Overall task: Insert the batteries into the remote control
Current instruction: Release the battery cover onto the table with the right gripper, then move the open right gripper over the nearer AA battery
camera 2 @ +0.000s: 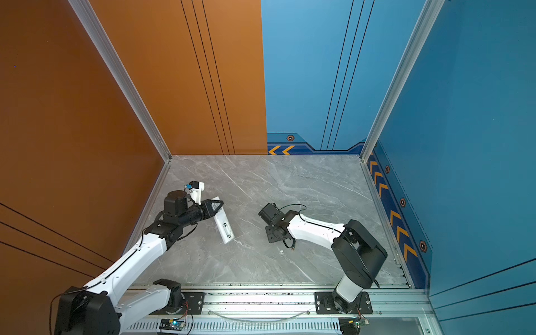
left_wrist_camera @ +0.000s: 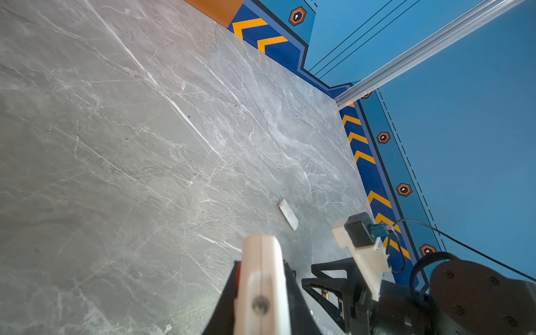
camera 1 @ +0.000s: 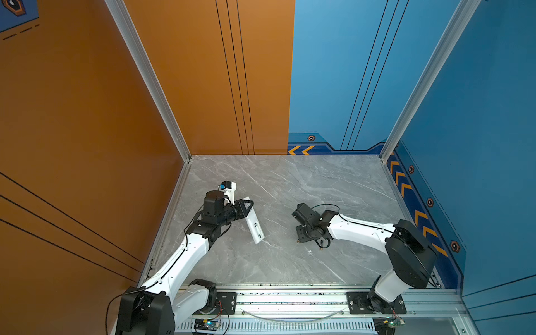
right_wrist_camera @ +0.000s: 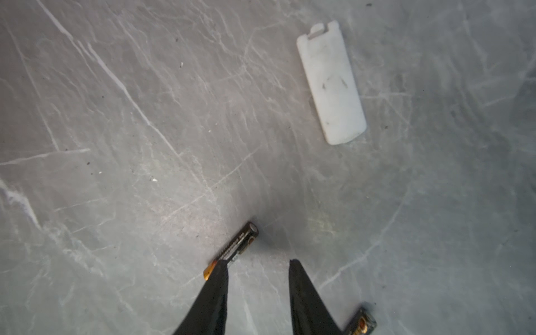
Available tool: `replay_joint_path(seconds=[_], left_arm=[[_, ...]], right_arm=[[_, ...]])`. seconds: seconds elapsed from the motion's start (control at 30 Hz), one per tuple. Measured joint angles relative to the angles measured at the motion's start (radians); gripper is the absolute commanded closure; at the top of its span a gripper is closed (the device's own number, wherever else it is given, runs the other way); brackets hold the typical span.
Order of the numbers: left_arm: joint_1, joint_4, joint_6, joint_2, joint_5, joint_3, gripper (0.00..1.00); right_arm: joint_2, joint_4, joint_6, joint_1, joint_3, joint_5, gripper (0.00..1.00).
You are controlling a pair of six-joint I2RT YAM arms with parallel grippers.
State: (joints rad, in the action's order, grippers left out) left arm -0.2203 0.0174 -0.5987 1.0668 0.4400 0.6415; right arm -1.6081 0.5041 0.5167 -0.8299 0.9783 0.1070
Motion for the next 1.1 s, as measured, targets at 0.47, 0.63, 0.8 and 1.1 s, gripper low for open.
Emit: replay_joint_path(seconds=[0.47,0.63,0.8,1.1], left_arm=[[-0.061,0.048,0.006,0.000,0.018,-0.006,1.00],[-0.072,0.066,0.003,0.000,0.021,-0.020,1.00],[-0.092,0.109,-0.010,0.008,0.026,-0.041,1.00],[-0.108,0.141,-0.031,0.042,0.037,-0.051,1.00]], right_arm=[[0.206,0.103,0.034,0.060,-0.086,0.032,0.67],[0.248,0.146,0.042,0.086,-0.112,0.035,0.67],[0.254,0.188,0.043,0.113,-0.114,0.035,0.68],[0.281,0.248,0.047,0.209,-0.135,-0.009,0.68]])
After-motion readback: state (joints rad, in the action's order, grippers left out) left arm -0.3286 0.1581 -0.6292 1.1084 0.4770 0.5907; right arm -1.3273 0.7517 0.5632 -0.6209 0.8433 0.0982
